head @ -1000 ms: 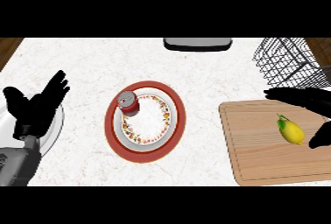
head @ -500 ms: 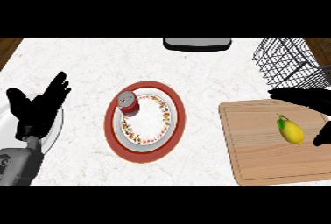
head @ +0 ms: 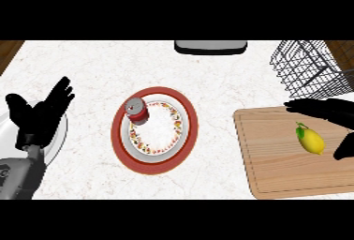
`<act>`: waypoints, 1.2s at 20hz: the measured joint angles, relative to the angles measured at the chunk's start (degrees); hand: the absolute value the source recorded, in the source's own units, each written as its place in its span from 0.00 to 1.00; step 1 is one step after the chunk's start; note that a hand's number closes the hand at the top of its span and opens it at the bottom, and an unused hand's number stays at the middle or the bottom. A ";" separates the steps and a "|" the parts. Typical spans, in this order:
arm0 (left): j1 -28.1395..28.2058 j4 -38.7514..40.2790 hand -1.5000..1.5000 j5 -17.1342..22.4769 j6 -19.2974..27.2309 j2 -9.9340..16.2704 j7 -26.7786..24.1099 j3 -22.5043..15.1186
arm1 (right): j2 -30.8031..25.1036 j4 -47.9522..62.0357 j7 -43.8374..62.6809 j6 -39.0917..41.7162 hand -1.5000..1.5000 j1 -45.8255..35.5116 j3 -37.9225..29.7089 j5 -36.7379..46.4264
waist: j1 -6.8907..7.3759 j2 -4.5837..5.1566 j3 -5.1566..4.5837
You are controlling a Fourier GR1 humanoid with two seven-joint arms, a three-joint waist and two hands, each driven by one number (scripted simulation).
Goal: Pick the lemon from the cutting board and place it in the basket
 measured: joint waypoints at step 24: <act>0.76 -1.96 0.50 -3.00 -2.05 -2.09 1.61 3.07 | 5.73 3.62 -2.83 -10.54 1.00 1.98 -0.65 14.26 | -0.27 -0.55 -0.87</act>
